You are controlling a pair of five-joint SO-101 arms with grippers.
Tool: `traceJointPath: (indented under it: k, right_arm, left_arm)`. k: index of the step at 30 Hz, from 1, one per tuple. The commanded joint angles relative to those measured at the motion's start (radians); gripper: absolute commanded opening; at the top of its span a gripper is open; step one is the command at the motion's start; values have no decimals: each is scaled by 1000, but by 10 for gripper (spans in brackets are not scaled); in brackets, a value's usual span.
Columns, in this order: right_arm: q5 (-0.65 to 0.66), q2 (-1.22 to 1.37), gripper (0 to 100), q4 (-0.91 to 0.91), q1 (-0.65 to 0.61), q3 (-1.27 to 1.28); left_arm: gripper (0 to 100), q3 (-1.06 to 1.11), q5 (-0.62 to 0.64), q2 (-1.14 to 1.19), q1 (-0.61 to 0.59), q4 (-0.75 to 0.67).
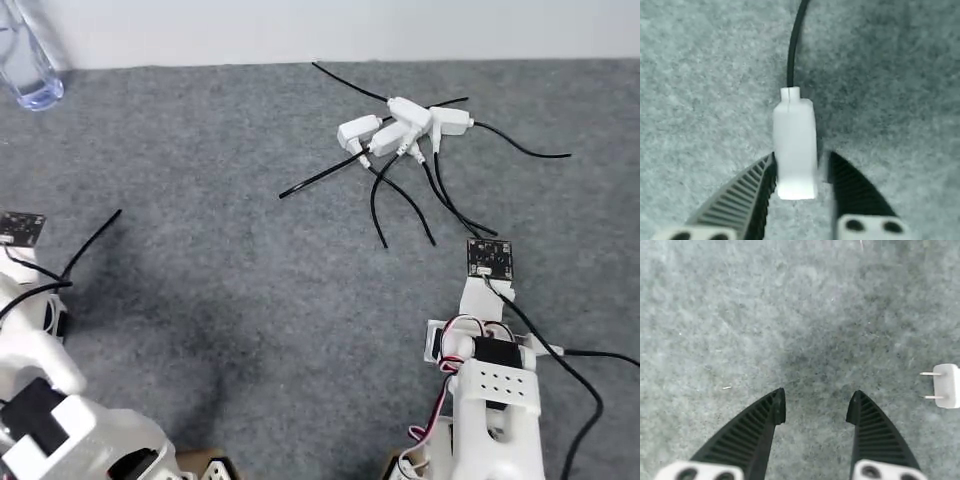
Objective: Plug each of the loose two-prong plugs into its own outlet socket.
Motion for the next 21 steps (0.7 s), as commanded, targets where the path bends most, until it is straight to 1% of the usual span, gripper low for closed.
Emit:
traceJointPath:
  k: [1, 5, 7, 9, 13, 16, 19, 21]
  right_arm:
    - [11, -16, 193, -10, -5, -6]
    - [11, -16, 193, -10, -5, -6]
    - [11, -16, 193, -12, -5, -6]
    - [11, -16, 193, -15, -8, -6]
    - [11, -16, 193, -18, -8, -6]
    - [11, -16, 193, -18, -7, -6]
    - [11, -16, 193, -18, -5, -6]
    - [11, -16, 193, -18, -4, -6]
  left_arm:
    - [19, -2, 11, -6, 23, -14]
    - [11, -12, 14, -20, 25, -12]
    - [11, -58, 60, -60, 21, 38]
    - [12, -134, 126, -138, 38, 133]
    - [13, -292, 178, -342, 141, 351]
    - [13, -360, 180, -494, 219, 417]
    - [13, -389, 175, -628, 353, 493]
    - [13, -387, 157, -695, 486, 574]
